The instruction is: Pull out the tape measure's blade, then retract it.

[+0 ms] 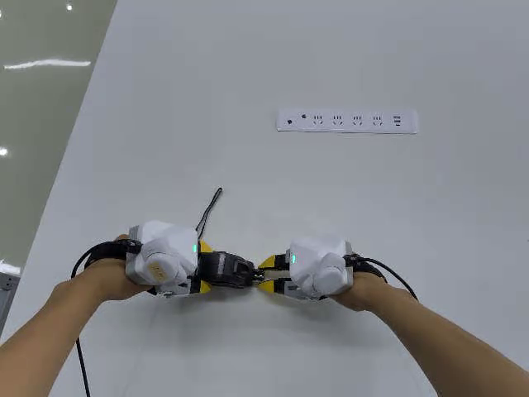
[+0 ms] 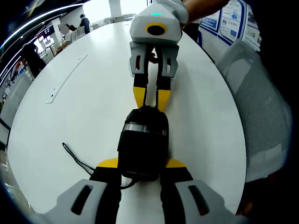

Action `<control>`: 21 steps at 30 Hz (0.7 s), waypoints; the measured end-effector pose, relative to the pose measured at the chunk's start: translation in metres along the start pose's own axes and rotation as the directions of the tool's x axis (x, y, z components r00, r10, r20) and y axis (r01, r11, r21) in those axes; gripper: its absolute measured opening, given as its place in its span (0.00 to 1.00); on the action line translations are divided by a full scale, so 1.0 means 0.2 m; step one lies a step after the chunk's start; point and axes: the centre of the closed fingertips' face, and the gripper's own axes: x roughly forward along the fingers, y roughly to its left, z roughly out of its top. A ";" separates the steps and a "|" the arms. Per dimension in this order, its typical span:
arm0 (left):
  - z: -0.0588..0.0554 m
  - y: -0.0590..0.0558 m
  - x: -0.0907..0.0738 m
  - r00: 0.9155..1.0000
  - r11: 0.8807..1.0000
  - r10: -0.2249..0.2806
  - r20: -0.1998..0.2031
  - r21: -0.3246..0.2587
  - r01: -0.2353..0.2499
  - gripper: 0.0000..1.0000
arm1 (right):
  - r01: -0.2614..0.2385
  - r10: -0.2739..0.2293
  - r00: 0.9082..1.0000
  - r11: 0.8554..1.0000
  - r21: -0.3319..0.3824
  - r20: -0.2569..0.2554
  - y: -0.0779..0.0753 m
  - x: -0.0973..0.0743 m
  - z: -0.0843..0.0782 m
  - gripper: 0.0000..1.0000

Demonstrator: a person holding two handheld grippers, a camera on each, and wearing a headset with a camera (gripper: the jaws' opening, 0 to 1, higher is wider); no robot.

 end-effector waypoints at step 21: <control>0.01 -0.01 -0.01 1.000 1.000 0.001 -0.003 -0.001 -0.001 0.27 | -0.002 0.002 1.000 1.000 -0.001 -0.006 0.01 -0.03 -0.02 0.12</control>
